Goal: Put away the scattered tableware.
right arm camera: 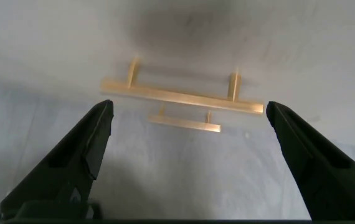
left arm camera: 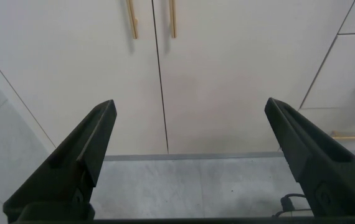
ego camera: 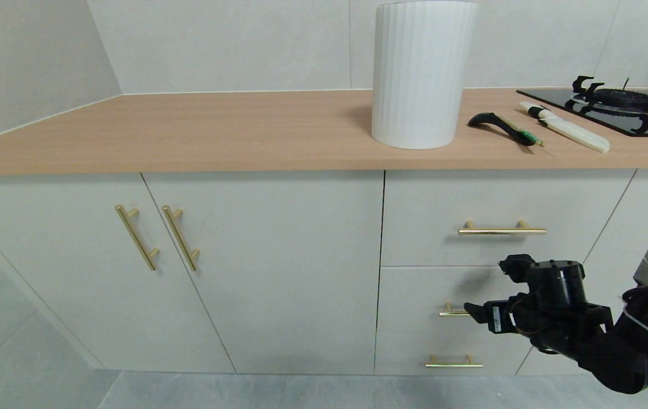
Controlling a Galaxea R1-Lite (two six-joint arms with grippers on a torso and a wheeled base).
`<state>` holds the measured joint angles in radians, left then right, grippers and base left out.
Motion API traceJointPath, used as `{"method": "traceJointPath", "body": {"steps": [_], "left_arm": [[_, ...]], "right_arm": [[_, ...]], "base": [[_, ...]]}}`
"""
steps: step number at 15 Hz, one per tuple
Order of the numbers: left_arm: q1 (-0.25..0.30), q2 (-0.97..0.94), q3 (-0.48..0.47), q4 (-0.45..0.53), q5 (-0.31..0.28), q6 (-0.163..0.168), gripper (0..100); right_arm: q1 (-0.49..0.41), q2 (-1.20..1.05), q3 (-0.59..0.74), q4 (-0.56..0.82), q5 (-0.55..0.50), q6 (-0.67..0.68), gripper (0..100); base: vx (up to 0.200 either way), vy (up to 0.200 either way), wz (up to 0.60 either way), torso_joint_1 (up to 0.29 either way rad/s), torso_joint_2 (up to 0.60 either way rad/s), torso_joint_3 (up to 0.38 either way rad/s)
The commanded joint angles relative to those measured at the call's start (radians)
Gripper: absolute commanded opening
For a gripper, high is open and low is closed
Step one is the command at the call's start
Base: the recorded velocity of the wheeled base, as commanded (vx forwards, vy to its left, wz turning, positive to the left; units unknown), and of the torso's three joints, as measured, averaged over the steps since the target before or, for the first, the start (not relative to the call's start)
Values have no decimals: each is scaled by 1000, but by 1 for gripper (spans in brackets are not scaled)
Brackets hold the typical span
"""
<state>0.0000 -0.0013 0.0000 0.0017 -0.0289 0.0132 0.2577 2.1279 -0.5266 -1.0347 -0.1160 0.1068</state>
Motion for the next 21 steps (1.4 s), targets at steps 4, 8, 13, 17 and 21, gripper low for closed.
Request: {"method": "traceJointPath", "body": {"steps": [4, 8, 13, 17, 21], "left_arm": [[0, 1, 0, 0, 0, 1, 100], [0, 1, 0, 0, 0, 1, 100], [0, 1, 0, 0, 0, 1, 100], [0, 1, 0, 0, 0, 1, 100], [0, 1, 0, 0, 0, 1, 100]], "right_arm": [[0, 141, -47, -90, -62, 22, 100], [-5, 205, -85, -130, -87, 50, 100], [-5, 261, -89, -166, -91, 44, 100], [-5, 270, -82, -163, -91, 31, 100], [-5, 268, -81, -160, -91, 31, 100]], "base": [[0, 0, 0, 0, 0, 0], [0, 0, 0, 0, 0, 0], [0, 0, 0, 0, 0, 0], [0, 0, 0, 0, 0, 0], [0, 0, 0, 0, 0, 0]]}}
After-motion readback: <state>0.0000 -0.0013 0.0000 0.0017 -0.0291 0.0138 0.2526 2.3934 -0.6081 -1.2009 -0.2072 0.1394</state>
